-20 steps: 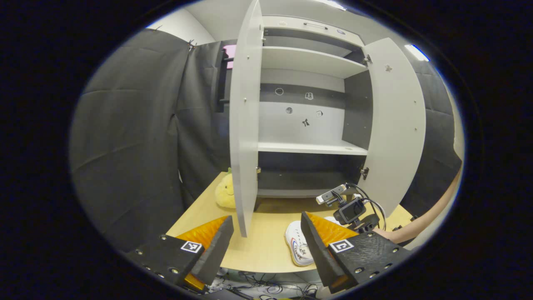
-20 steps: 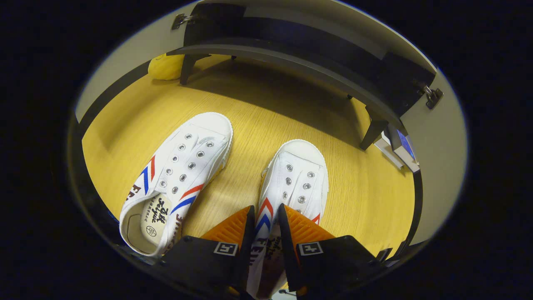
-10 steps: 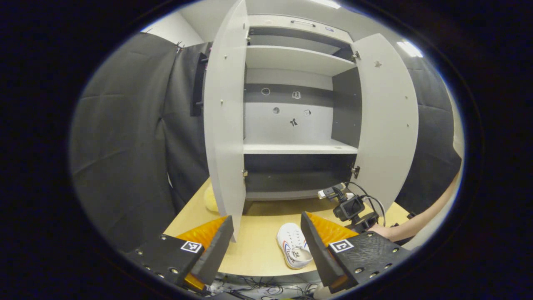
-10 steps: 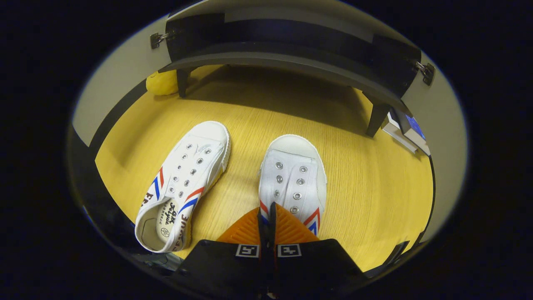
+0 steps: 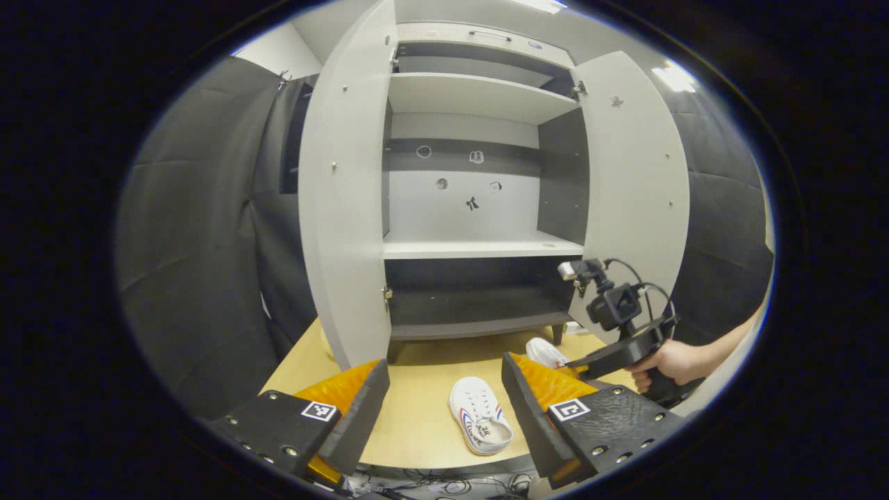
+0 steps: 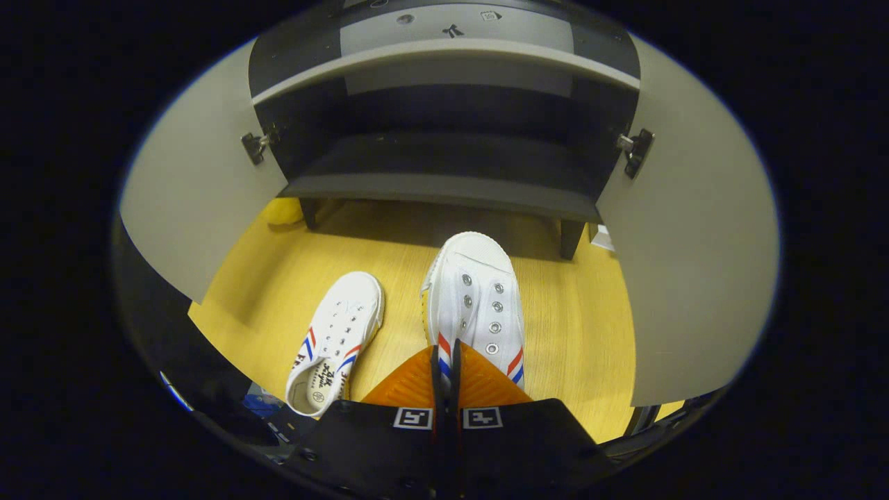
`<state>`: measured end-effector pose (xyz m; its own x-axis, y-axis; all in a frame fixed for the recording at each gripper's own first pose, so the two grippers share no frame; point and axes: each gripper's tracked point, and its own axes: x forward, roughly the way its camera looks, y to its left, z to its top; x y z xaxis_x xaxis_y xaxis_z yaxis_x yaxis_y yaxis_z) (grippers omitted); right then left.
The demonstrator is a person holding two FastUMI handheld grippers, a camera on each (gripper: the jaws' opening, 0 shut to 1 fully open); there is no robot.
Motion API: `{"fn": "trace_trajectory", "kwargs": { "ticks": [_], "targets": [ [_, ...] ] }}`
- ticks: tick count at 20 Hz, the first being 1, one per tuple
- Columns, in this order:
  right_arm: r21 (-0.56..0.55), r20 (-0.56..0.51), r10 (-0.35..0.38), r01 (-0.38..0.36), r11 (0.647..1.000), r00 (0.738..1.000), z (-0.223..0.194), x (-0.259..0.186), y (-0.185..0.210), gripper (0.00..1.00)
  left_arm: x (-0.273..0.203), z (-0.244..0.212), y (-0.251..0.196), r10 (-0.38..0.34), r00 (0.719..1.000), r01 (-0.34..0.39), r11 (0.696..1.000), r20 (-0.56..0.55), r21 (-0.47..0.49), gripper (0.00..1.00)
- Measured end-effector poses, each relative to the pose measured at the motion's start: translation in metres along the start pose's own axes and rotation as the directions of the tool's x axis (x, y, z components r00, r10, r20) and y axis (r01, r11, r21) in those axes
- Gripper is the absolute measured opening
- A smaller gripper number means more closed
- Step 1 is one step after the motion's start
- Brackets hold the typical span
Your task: Grab one shoe with the right hand and put it into the shoe cabinet, grab the other shoe with the left hand and put it into the shoe cabinet; then close the right door with the right hand and the left door with the left hand.
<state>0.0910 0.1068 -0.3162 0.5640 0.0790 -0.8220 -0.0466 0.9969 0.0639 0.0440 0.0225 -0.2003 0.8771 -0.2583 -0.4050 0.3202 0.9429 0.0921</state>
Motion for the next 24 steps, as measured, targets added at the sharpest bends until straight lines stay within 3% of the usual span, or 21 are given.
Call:
{"fn": "trace_trajectory", "kwargs": {
  "ticks": [3,6,9,11,16,24],
  "targets": [
    [0.045,0.091,0.018,-0.022,0.999,0.996,0.032,-0.034,0.004,0.0,0.005,0.001,-0.002,-0.009,1.0,0.009,1.0,0.004,0.007,0.94],
    [0.03,0.228,0.038,-0.046,0.998,0.973,0.078,-0.07,0.01,0.02,0.009,0.008,-0.007,-0.02,1.0,0.02,1.0,0.023,0.001,0.94],
    [0.036,0.386,0.08,-0.102,0.994,0.919,0.134,-0.104,0.024,0.02,0.013,0.011,-0.007,-0.023,0.999,0.022,1.0,0.024,0.021,0.94],
    [0.011,0.469,0.08,-0.097,0.995,0.88,0.165,-0.123,0.022,0.02,0.014,0.014,-0.004,-0.014,0.999,0.013,1.0,0.029,0.026,0.94],
    [-0.034,0.566,0.075,-0.068,0.997,0.821,0.236,-0.138,0.017,0.02,0.007,0.02,0.001,0.013,0.998,-0.017,0.998,0.057,0.064,0.94],
    [-0.017,0.667,0.052,-0.055,0.998,0.743,0.334,-0.131,0.011,0.0,-0.01,0.02,0.016,0.082,0.995,-0.083,0.996,0.065,0.024,0.94]
  ]
}}
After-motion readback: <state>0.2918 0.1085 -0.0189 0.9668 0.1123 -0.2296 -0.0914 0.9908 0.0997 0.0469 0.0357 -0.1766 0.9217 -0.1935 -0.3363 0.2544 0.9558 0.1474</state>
